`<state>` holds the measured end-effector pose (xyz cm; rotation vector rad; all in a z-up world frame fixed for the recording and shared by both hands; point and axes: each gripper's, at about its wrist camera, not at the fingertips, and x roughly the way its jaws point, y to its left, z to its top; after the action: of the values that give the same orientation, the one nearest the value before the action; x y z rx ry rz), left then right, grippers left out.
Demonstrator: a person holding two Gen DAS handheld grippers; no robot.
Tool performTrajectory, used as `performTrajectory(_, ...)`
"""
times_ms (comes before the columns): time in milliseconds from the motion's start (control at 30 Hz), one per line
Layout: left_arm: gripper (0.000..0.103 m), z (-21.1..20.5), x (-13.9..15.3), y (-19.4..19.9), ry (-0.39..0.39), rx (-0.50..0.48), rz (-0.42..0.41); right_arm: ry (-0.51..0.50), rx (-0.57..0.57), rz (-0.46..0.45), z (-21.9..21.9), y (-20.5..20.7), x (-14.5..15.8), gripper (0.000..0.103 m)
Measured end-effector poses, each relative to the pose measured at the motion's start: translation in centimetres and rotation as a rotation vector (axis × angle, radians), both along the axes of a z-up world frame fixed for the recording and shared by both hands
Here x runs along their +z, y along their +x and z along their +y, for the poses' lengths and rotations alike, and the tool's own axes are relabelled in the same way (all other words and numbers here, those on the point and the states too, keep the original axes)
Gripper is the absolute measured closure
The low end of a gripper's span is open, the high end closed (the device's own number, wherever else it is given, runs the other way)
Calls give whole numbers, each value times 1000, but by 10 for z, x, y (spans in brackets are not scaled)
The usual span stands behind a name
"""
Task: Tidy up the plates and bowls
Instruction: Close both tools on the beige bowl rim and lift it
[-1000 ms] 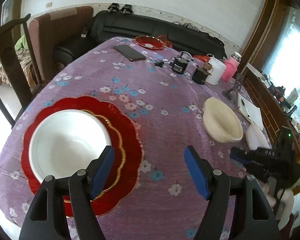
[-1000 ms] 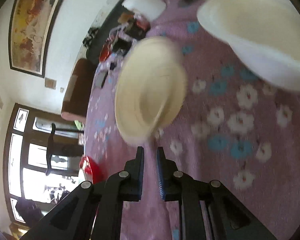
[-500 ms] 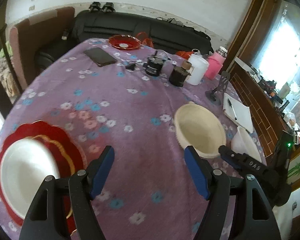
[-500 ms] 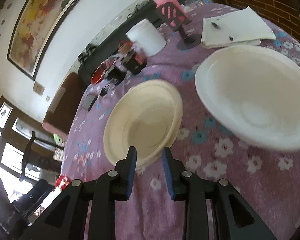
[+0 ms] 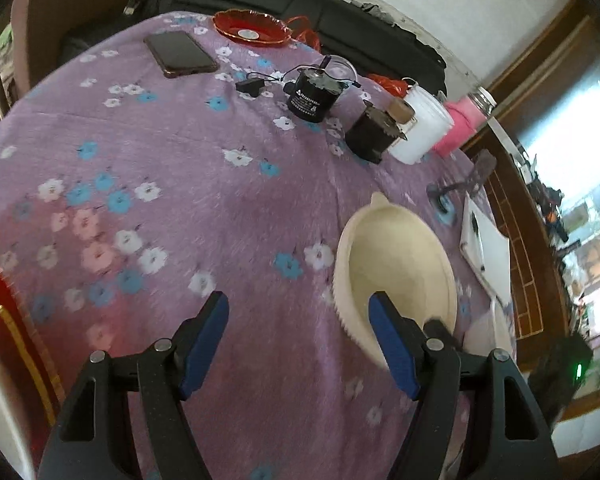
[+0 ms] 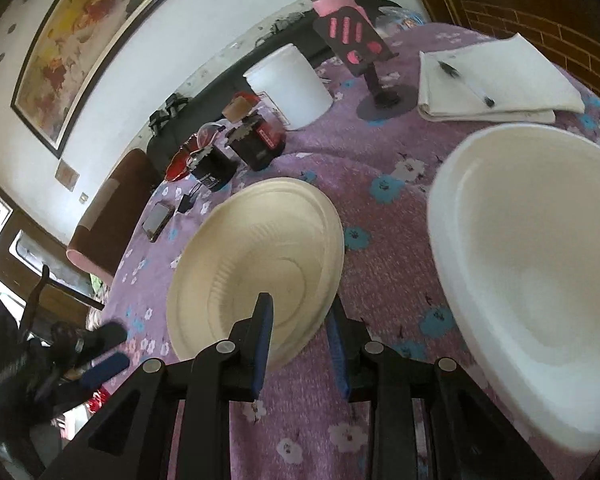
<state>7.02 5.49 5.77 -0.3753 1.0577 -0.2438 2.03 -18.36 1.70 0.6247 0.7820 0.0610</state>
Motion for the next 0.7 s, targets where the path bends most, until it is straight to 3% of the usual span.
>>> performTrajectory(233,32,-32,-12,32,106,-46,-71,-53,4,-11,-1,4,-5,74)
performTrajectory(467,32,-51,-39,51,58,-90,48,-63,24,-2,2,7,-9,74)
performTrajectory(567,32,-59,-39,49,101,-111,25,-51,33,2,2,8,-11,74)
performTrajectory(667,47,-60,-40,50,109,-110,31,-52,34,2,2,7,-11,74)
performTrajectory(700,60,-59,-39,51,115,-107,31,-53,36,3,3,7,-11,74)
